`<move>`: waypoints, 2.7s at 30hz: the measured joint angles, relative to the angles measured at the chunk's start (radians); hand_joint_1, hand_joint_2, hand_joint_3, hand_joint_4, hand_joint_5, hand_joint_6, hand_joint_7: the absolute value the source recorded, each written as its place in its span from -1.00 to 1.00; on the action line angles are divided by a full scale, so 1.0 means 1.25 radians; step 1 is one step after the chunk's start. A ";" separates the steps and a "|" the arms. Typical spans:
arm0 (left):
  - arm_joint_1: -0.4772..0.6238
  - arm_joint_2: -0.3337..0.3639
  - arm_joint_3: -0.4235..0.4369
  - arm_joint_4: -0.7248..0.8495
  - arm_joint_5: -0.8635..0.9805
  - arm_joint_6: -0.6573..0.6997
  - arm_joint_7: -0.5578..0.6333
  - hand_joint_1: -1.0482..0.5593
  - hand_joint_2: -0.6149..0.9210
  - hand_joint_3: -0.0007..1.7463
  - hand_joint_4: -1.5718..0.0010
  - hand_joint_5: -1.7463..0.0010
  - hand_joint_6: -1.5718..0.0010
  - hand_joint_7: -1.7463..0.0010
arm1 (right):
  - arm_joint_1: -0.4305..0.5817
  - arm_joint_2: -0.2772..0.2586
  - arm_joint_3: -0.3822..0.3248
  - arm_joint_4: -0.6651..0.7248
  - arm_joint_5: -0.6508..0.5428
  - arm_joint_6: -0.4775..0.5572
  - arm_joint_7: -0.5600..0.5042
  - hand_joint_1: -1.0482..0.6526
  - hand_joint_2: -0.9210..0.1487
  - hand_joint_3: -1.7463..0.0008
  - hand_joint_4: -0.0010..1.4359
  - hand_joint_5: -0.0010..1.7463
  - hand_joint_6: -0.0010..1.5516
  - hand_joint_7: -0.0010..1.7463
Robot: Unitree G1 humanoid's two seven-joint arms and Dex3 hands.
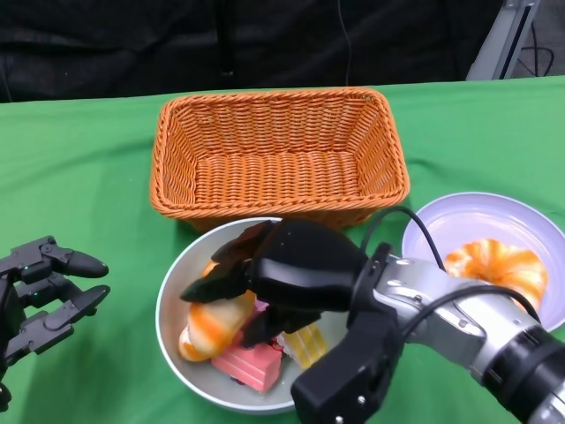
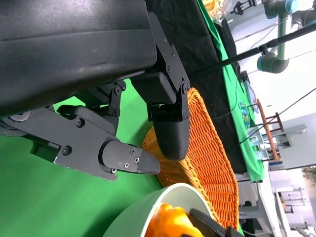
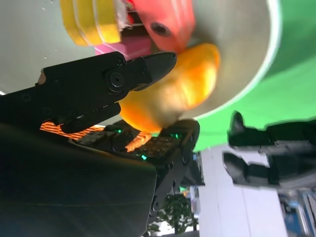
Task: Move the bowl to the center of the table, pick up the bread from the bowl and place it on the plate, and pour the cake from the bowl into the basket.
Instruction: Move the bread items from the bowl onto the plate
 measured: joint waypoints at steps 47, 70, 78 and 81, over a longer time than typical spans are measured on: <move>-0.002 0.002 -0.009 0.016 0.017 -0.029 0.032 0.23 0.68 -0.07 -0.01 -0.58 -0.05 -0.22 | 0.102 -0.005 -0.056 -0.008 0.124 -0.032 -0.249 -0.10 -1.00 0.95 -0.15 0.63 0.41 -0.76; -0.004 0.008 -0.010 0.032 0.023 -0.032 0.034 0.28 0.67 -0.04 0.01 -0.61 -0.04 -0.25 | 0.380 0.053 -0.481 -0.461 0.751 0.437 0.052 -0.03 -1.00 0.88 -0.16 0.64 -0.16 0.18; -0.004 0.009 -0.007 0.033 0.017 -0.031 0.032 0.27 0.67 -0.04 0.02 -0.63 -0.03 -0.26 | 0.421 0.032 -0.558 -0.409 0.709 0.412 0.023 0.01 -1.00 0.94 -0.12 0.54 -0.09 0.09; -0.007 0.011 -0.006 0.038 0.016 -0.031 0.031 0.26 0.66 -0.03 0.02 -0.65 -0.03 -0.27 | 0.419 0.002 -0.575 -0.335 0.626 0.292 -0.040 0.05 -0.98 0.95 -0.08 0.52 -0.06 0.07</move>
